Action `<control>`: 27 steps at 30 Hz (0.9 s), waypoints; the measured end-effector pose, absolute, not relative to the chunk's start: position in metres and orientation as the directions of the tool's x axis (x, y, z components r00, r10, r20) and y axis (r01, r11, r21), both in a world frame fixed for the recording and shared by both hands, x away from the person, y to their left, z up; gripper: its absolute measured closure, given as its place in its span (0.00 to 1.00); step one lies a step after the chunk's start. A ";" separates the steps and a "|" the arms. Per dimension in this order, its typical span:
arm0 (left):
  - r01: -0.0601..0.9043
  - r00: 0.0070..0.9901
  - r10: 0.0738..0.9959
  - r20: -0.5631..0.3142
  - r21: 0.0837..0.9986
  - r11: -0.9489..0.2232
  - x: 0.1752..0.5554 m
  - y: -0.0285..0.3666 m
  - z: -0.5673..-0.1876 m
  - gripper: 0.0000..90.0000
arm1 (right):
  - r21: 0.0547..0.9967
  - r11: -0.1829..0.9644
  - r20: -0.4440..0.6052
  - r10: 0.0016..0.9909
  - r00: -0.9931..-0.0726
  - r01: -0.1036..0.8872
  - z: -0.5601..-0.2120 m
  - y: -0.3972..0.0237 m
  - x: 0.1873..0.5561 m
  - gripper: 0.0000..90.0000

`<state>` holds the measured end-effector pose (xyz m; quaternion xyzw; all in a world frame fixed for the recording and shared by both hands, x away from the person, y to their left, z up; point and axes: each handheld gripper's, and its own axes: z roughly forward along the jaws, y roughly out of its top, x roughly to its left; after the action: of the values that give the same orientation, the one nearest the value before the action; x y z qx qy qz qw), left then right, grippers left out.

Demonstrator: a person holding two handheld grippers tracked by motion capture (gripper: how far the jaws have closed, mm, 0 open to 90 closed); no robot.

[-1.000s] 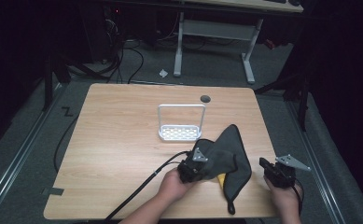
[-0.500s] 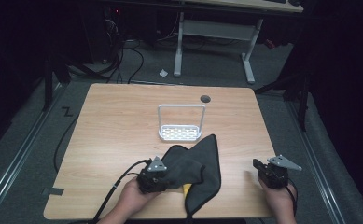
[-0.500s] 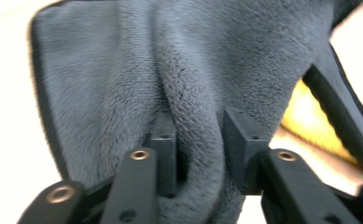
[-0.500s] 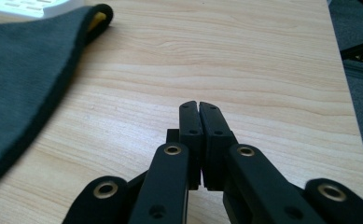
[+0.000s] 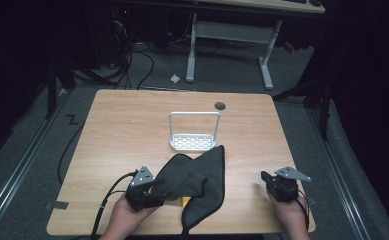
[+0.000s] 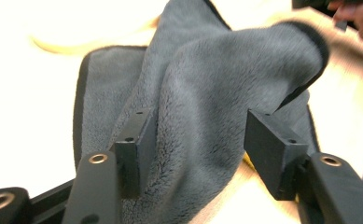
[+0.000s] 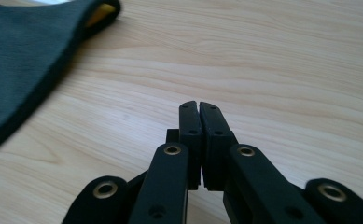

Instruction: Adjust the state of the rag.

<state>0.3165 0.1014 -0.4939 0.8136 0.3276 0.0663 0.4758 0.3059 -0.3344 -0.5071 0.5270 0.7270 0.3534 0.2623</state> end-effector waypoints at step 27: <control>0.546 0.743 0.635 -0.210 0.740 -0.394 0.328 0.084 -0.532 0.88 | 0.727 0.413 -0.025 0.815 -0.580 0.548 -0.505 -0.217 0.353 0.97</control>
<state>0.3283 0.0844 -0.5320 0.8332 0.3542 0.0529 0.4213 0.3530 -0.2169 -0.5055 0.4164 0.8183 0.3467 0.1919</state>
